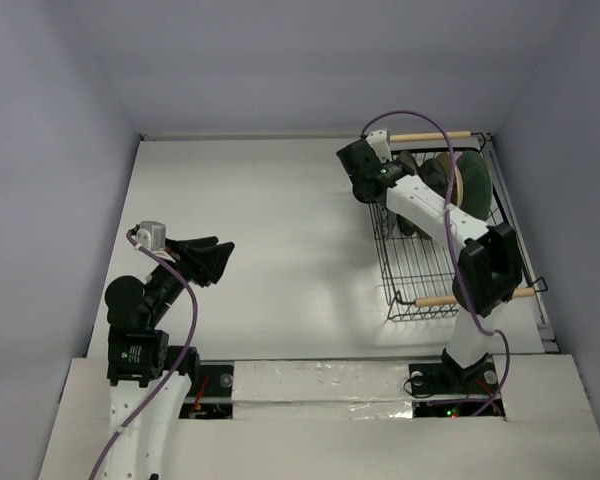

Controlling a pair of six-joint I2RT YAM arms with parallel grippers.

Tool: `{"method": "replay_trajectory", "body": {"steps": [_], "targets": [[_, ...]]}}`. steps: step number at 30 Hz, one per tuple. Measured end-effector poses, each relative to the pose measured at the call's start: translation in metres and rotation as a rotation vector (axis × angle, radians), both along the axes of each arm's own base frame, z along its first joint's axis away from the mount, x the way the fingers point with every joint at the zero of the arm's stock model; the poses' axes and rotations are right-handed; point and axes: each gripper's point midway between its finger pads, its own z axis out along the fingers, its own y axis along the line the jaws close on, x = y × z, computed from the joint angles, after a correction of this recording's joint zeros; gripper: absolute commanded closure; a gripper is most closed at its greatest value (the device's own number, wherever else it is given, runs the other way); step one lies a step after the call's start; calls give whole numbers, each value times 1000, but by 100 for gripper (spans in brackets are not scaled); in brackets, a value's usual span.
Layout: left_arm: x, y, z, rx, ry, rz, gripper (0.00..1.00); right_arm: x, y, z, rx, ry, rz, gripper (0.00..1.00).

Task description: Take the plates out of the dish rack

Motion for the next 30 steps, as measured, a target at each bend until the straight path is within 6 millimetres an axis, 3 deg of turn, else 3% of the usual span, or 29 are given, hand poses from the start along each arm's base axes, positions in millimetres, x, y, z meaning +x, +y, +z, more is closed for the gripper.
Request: {"method": "replay_trajectory", "body": {"steps": [5,10,15,23,27,30], "targets": [[-1,0,1,0,-3,0,53,1,5,11,-26,-11,-4,100],[-1,0,1,0,-8,0,50,1,8,44,-32,-63,-1,100],[-1,0,1,0,-8,1,50,-4,0,101,2,-173,-16,100],[-2,0,2,-1,-12,2,50,-47,-14,196,175,-375,17,100],[-2,0,2,-1,-12,3,50,-63,14,215,391,-426,144,100],[-2,1,2,-1,-12,5,50,-65,58,206,564,-414,269,100]]}}
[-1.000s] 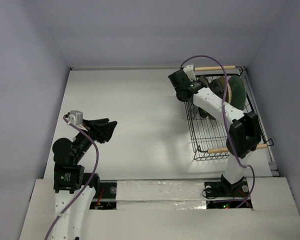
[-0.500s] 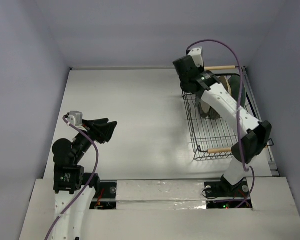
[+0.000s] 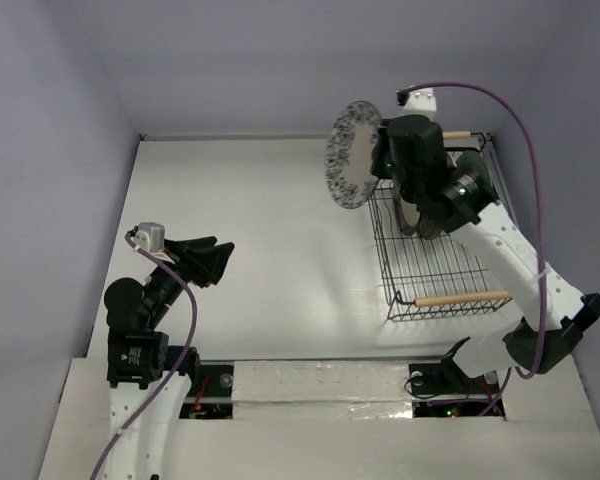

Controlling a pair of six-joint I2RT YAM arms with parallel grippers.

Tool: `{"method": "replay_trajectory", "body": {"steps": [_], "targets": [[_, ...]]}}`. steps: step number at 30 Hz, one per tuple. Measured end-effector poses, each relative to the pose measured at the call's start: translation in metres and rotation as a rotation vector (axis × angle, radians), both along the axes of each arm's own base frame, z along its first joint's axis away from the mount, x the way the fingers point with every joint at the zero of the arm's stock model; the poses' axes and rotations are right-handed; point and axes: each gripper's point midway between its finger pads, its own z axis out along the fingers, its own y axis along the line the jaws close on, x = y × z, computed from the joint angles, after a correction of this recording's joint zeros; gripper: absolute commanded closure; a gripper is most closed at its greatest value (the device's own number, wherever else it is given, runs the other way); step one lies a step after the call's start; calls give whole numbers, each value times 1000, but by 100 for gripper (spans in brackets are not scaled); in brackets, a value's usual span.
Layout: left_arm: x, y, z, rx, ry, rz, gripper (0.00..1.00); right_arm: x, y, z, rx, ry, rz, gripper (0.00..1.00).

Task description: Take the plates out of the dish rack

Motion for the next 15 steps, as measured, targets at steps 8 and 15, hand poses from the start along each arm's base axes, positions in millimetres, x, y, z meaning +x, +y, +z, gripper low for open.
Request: {"method": "replay_trajectory", "body": {"steps": [8,15], "targets": [[0,0,0,0,0,1,50,19,145,-121,244,225,296,100],[0,0,0,0,0,3,50,21,222,-231,319,424,331,100]]}}
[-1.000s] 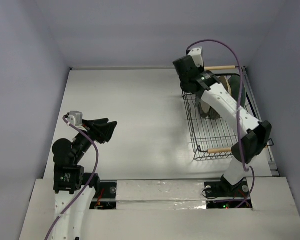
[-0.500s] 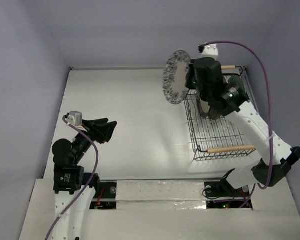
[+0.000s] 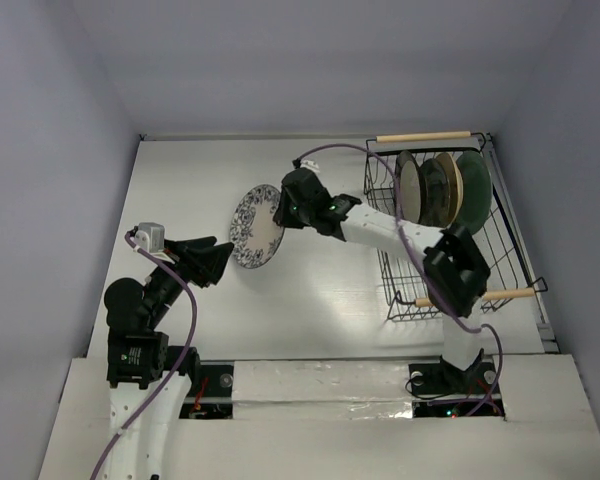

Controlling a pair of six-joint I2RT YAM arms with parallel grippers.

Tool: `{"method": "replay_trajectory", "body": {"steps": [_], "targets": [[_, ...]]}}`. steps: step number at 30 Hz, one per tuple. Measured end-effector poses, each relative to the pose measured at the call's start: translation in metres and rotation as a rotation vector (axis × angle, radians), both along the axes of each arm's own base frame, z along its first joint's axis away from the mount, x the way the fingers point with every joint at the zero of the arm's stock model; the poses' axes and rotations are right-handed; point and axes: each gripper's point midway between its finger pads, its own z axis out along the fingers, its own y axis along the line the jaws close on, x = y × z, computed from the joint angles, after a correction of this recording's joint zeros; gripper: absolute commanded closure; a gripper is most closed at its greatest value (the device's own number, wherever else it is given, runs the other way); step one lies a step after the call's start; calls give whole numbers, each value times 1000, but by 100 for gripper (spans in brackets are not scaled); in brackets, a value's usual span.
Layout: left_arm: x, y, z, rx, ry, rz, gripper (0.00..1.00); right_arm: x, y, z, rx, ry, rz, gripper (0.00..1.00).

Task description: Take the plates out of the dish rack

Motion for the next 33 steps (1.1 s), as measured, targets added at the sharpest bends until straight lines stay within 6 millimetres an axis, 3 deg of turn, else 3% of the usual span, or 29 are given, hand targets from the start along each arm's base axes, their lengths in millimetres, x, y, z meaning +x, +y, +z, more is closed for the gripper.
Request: {"method": "replay_trajectory", "body": {"steps": [4,9,11,12,16,24,29,33], "targets": [[0,0,0,0,0,0,50,2,27,-44,51,77,-15,100],[0,0,0,0,-2,1,50,10,50,-58,165,103,-45,99],[0,0,1,0,-3,1,50,9,56,-63,188,119,-50,89],[-1,0,1,0,-4,2,50,10,59,-65,202,125,-55,76],[-1,0,1,0,-7,2,50,10,70,-77,240,152,-60,57],[-1,1,1,-1,-7,5,50,-6,61,-113,200,211,-73,17],[-1,1,1,-1,-8,8,50,-4,58,-108,187,185,-68,1],[-1,1,2,-1,-8,9,50,-3,44,-100,111,146,-75,0]]}}
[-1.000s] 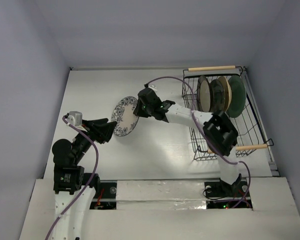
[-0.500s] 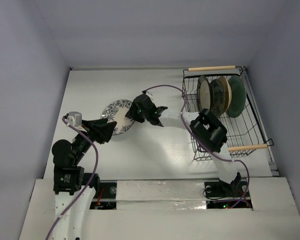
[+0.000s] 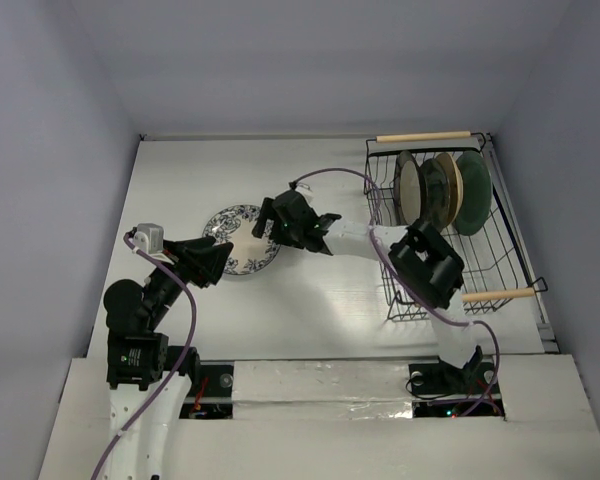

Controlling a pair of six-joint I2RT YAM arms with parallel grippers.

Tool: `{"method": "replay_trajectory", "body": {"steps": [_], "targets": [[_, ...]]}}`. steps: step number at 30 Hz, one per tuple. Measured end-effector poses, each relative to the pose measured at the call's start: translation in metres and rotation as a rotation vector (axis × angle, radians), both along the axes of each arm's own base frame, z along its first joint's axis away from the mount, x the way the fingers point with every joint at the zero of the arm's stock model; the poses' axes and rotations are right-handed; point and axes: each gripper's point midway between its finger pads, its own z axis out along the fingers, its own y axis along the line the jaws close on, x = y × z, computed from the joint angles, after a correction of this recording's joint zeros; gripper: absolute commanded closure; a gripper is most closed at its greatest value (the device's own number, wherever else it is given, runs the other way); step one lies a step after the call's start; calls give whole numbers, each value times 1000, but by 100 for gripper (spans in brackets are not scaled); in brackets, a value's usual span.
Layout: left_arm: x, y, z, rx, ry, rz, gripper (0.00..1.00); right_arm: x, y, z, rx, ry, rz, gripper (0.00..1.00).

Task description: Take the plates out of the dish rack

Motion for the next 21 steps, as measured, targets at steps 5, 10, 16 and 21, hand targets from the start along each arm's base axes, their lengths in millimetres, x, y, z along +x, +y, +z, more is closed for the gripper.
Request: {"method": "replay_trajectory", "body": {"steps": [5,10,16,21], "targets": [[0,0,1,-1,-4,3,50,4,-28,54,-96,-122,-7,19],[-1,1,1,-1,-5,4,50,6,-91,152,-231,-332,-91,100],[-1,0,1,-1,-7,3,50,5,-215,237,-438,-461,-295,79],[-1,0,1,-1,-7,3,50,2,-321,247,-671,-404,-464,26]]}}
